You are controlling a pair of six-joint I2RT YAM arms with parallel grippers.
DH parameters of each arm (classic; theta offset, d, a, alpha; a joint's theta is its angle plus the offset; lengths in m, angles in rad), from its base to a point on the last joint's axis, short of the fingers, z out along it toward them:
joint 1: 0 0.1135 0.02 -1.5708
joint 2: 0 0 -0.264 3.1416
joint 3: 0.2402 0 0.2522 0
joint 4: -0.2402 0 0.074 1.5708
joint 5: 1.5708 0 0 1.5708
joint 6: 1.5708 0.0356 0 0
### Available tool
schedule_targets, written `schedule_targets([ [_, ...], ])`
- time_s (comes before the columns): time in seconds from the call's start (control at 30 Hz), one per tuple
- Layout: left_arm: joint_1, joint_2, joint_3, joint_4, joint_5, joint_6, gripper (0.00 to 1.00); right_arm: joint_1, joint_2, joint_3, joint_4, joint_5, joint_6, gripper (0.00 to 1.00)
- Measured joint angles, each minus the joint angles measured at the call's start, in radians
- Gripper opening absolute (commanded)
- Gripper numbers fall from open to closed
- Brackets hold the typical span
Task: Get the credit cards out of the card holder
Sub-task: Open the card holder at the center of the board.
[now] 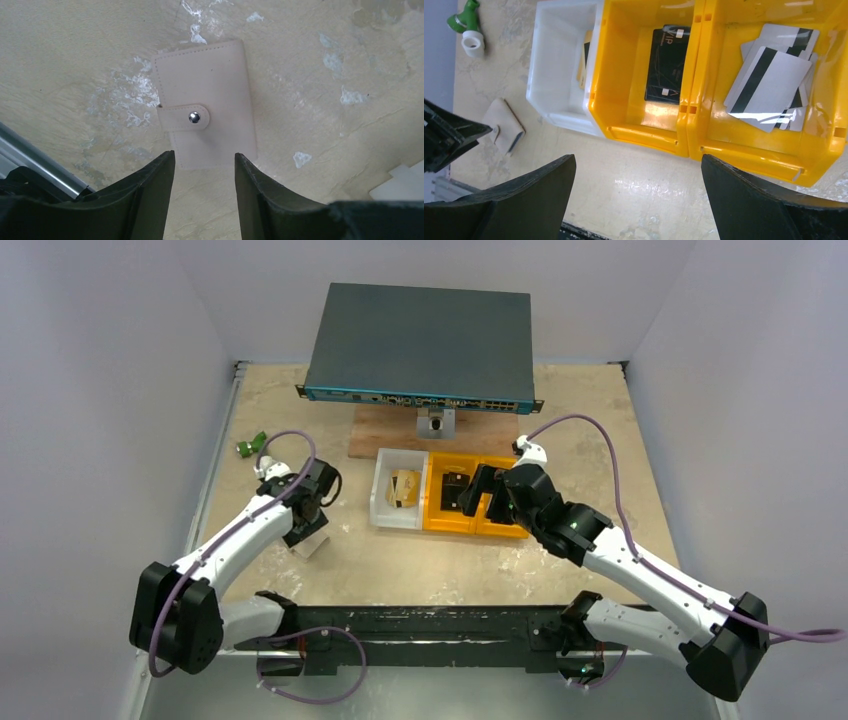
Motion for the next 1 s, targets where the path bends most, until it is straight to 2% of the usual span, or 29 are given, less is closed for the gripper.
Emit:
schedule_targets([
  [0.13, 0.059, 0.01, -0.023, 0.066, 0.014, 0.007, 0.41, 0.0, 0.001, 0.0, 0.001, -0.035, -0.009, 0.98],
  [0.4, 0.154, 0.076, -0.044, 0.143, 0.035, 0.008, 0.39, 0.0, 0.003, 0.0, 0.001, -0.063, -0.049, 0.99],
  [0.47, 0.169, 0.104, -0.056, 0.155, 0.044, 0.006, 0.28, 0.0, 0.005, 0.0, 0.001, -0.073, -0.058, 0.99],
  [0.67, 0.186, 0.147, -0.065, 0.172, 0.059, -0.009, 0.22, 0.0, 0.008, -0.013, 0.002, -0.092, -0.068, 0.99],
  [0.83, 0.19, 0.148, -0.065, 0.166, 0.06, -0.025, 0.0, 0.0, 0.008, -0.026, 0.001, -0.108, -0.071, 0.99],
  [1.0, 0.193, 0.132, -0.066, 0.157, 0.07, -0.026, 0.0, 0.0, 0.008, -0.04, 0.002, -0.11, -0.074, 0.99],
])
